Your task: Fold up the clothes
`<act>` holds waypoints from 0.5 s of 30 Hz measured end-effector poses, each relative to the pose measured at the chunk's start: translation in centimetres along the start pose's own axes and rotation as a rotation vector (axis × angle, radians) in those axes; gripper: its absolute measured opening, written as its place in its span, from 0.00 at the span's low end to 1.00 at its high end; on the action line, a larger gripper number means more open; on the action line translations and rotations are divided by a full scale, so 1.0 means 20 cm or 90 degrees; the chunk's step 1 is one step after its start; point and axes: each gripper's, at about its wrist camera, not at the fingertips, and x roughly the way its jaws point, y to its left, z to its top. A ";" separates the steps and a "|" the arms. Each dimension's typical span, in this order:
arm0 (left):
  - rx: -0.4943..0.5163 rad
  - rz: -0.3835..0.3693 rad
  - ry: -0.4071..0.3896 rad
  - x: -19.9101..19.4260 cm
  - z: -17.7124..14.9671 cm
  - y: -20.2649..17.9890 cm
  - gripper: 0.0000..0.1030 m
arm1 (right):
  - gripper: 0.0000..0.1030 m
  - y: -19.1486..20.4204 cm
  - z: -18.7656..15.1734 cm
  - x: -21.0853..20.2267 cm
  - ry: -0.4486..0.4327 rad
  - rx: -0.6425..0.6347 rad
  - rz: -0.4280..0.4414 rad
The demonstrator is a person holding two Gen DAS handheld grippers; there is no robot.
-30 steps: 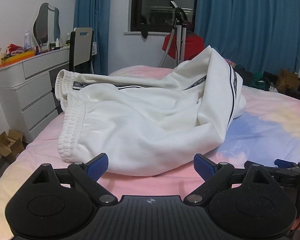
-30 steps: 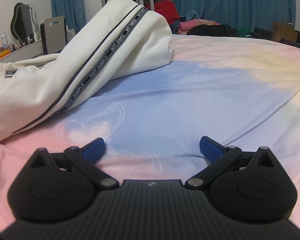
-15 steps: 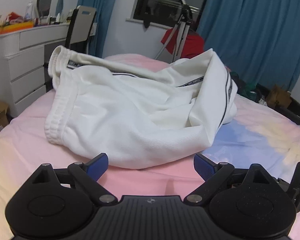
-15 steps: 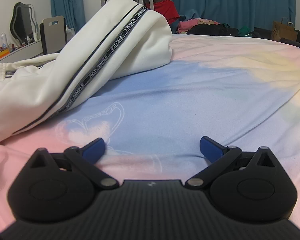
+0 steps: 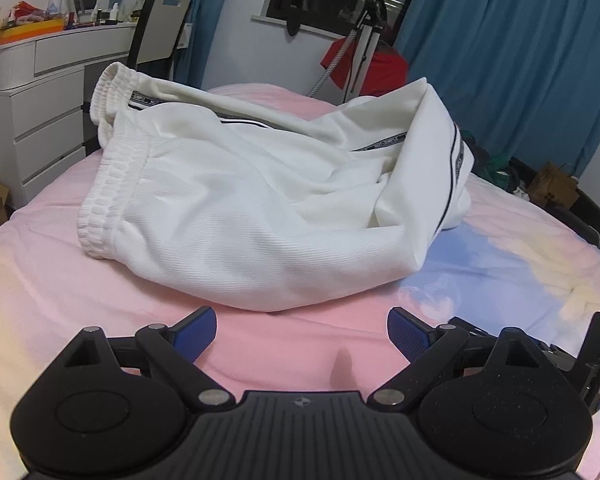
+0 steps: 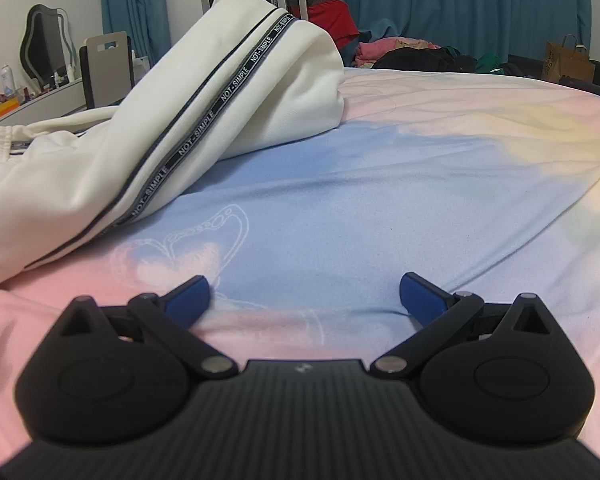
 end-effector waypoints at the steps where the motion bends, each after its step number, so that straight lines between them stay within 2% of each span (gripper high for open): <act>1: -0.002 -0.002 0.001 0.00 0.00 0.00 0.91 | 1.00 0.00 0.00 0.00 0.000 0.000 0.000; 15: -0.007 -0.010 -0.006 -0.03 -0.01 0.00 0.91 | 1.00 0.00 0.00 0.00 0.000 0.000 -0.001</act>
